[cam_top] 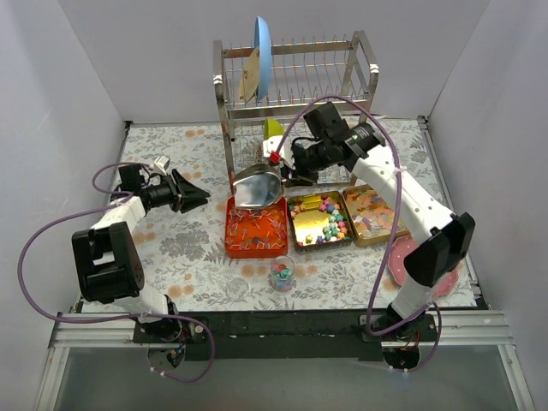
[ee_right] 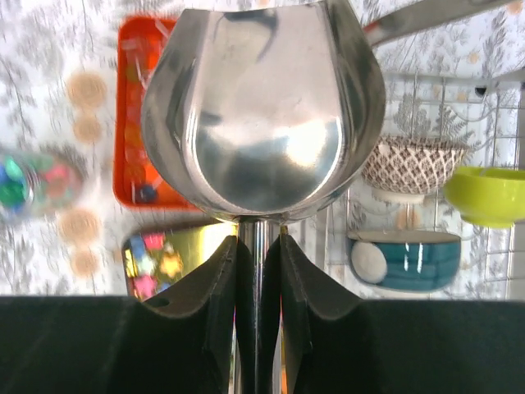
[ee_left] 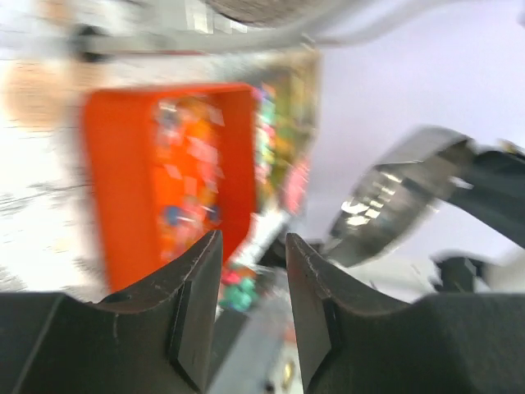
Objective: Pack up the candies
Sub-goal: Scoop the fake candies from the storage box.
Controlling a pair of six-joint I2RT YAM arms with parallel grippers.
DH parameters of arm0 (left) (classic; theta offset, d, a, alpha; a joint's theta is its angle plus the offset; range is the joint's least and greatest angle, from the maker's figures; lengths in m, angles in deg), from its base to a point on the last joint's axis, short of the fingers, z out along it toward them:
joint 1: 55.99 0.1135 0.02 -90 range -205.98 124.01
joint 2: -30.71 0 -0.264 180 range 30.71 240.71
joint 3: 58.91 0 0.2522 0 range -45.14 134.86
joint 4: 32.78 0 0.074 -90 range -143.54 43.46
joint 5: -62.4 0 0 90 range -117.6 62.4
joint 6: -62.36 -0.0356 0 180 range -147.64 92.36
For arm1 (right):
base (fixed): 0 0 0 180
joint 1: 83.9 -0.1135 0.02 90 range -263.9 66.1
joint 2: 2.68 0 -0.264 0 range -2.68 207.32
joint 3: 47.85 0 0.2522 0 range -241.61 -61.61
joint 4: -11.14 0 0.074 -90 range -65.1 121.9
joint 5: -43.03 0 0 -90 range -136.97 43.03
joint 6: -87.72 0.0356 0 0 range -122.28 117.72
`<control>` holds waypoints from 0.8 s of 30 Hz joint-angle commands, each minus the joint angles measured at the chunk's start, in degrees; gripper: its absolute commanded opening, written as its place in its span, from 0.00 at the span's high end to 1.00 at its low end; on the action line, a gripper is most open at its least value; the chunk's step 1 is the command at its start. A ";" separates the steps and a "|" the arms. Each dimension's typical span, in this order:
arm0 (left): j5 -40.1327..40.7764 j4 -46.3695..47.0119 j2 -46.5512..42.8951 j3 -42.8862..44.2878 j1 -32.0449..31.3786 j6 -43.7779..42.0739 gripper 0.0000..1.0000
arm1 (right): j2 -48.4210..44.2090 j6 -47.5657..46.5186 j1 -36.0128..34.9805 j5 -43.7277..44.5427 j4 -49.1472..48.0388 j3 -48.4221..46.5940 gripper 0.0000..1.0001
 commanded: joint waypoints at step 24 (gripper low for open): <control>30.32 -7.28 6.38 -3.20 -11.87 -5.78 0.66 | 18.65 14.59 -4.12 19.80 22.33 -12.62 0.99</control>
